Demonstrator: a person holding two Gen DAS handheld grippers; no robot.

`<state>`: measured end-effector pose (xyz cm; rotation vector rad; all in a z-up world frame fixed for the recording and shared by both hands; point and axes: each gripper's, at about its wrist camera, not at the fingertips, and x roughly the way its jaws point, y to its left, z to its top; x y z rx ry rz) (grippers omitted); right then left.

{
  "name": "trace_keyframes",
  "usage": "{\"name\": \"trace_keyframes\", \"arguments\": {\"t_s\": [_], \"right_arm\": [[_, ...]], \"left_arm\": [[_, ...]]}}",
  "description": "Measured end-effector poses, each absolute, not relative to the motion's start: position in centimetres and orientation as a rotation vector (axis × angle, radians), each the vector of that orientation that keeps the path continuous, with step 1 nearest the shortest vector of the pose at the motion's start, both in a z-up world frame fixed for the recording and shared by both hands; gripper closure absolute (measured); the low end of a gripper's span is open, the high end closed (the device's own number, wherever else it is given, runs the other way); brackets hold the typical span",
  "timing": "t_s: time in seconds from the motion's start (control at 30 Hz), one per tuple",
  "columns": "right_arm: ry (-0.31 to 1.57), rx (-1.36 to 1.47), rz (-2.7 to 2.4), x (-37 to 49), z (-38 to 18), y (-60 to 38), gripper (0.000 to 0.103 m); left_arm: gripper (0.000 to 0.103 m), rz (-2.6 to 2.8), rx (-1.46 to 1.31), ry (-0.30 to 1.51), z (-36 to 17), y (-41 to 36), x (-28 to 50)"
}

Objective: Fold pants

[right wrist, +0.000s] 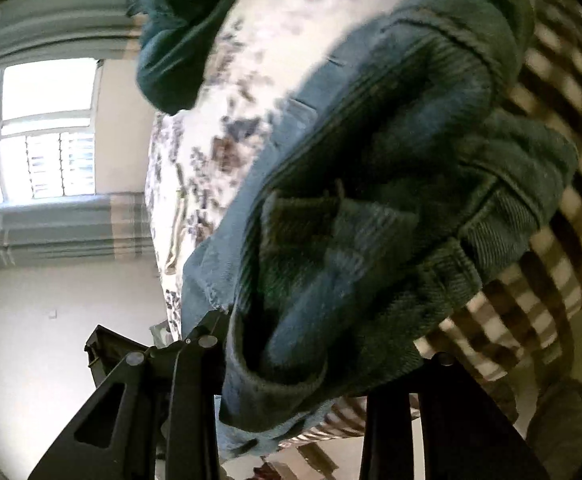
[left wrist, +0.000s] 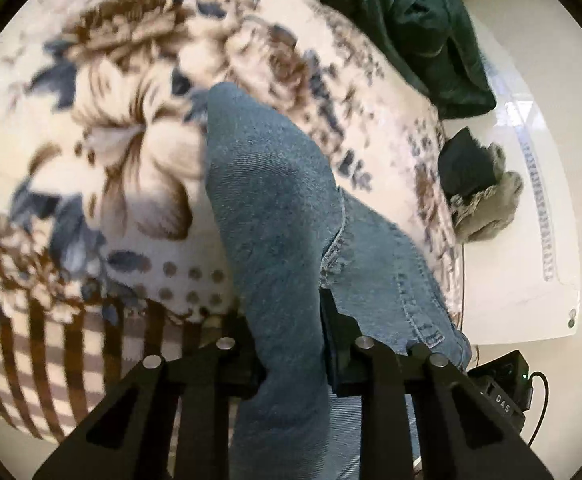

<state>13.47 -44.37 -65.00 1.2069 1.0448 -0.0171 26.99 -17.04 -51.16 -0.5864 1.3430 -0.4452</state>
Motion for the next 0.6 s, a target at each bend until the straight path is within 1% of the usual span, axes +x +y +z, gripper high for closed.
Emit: {"name": "trace_keyframes", "arguments": {"t_s": [0.17, 0.33, 0.43, 0.6], "right_arm": [[1.033, 1.17, 0.035, 15.5, -59.7, -43.3, 0.069], [1.017, 1.122, 0.089, 18.8, -55.0, -40.8, 0.069], [0.999, 1.096, 0.109, 21.6, -52.1, -38.5, 0.069], [0.963, 1.061, 0.128, 27.6, -49.0, -33.2, 0.069]], "left_arm": [[0.084, -0.431, -0.587, 1.296, -46.7, -16.1, 28.8], [0.084, -0.42, -0.567, 1.234, -42.0, -13.8, 32.2], [0.084, -0.419, -0.582, 1.207, -40.1, -11.5, 35.3], [0.084, -0.436, -0.6, 1.17, -38.1, -6.4, 41.9]]}}
